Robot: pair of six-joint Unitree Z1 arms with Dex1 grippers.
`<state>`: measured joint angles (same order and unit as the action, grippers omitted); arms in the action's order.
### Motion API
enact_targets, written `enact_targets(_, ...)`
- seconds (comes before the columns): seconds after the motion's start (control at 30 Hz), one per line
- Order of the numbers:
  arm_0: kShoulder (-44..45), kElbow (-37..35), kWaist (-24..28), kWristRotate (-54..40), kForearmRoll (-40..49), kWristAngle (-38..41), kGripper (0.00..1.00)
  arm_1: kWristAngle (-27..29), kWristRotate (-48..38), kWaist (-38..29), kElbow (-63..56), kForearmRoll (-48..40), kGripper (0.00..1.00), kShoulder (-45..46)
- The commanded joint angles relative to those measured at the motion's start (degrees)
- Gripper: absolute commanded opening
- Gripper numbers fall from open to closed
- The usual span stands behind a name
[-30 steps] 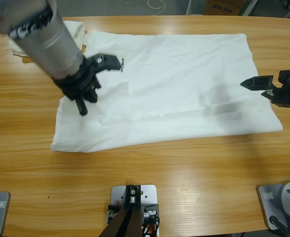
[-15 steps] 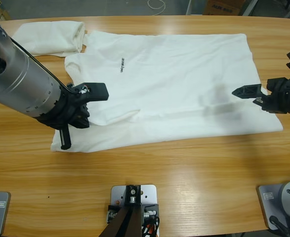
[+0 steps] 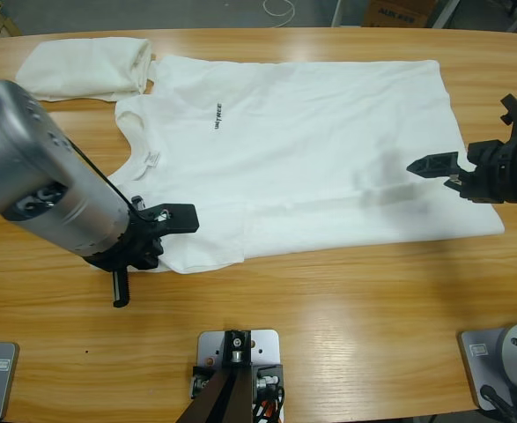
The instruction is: Fold clothes
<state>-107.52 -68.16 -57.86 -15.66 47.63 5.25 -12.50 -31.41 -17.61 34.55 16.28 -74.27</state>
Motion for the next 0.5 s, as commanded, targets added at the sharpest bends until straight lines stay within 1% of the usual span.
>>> enact_targets(0.03,-6.0,-1.3,0.6,1.7,-2.7,1.2,0.083,-1.5,-0.1,-0.7,-1.7,-0.5,0.853,-0.8)
enact_targets(0.07,-5.7,-1.1,0.6,1.8,-3.2,1.5,0.345,-1.6,-0.1,-0.8,-1.7,-0.5,0.853,-0.7)
enact_targets(0.1,-5.0,-0.9,0.6,1.8,-3.8,2.9,0.634,-2.1,0.2,-0.8,-1.7,-0.5,0.852,-0.5)
enact_targets(0.13,-4.1,-0.7,0.7,1.8,-4.3,4.3,0.933,-2.4,0.6,-1.3,-1.6,-0.5,0.83,-0.3)
enact_targets(0.17,-3.0,-0.6,1.0,1.8,-4.6,4.1,0.992,-2.5,0.9,-2.2,-1.3,-0.5,0.744,0.0)
enact_targets(0.2,-1.7,-0.6,1.9,2.4,-4.7,3.7,0.998,-3.1,0.9,-3.2,-0.8,-0.5,0.689,0.5)
enact_targets(0.23,-0.3,-0.6,3.1,3.9,-4.9,3.0,1.0,-4.6,0.9,-4.1,-0.2,-0.6,0.498,1.3)
enact_targets(0.27,1.5,-0.5,4.4,5.6,-5.1,2.1,1.0,-6.2,1.2,-5.1,0.4,-1.0,0.233,1.8)
enact_targets(0.3,2.9,-0.3,5.6,7.0,-5.6,1.9,1.0,-6.7,2.0,-6.5,1.0,-1.5,0.019,2.0)
enact_targets(0.33,5.4,0.1,7.6,9.5,-6.8,1.8,0.999,-6.9,2.5,-7.7,1.5,-2.1,0.0,1.8)
enact_targets(0.37,6.9,0.2,9.0,11.5,-7.2,1.6,0.99,-8.5,3.1,-8.3,1.7,-3.4,0.0,1.1)
enact_targets(0.4,8.1,0.4,10.2,13.4,-7.2,1.5,0.955,-10.9,3.7,-8.3,1.7,-5.0,0.0,0.1)
enact_targets(0.47,9.6,1.9,11.1,16.3,-7.4,1.6,0.756,-16.1,4.0,-8.6,1.9,-9.1,0.0,-2.6)
enact_targets(0.5,9.9,3.1,11.1,17.5,-7.6,1.6,0.637,-18.1,4.0,-9.0,2.1,-11.5,0.0,-4.2)
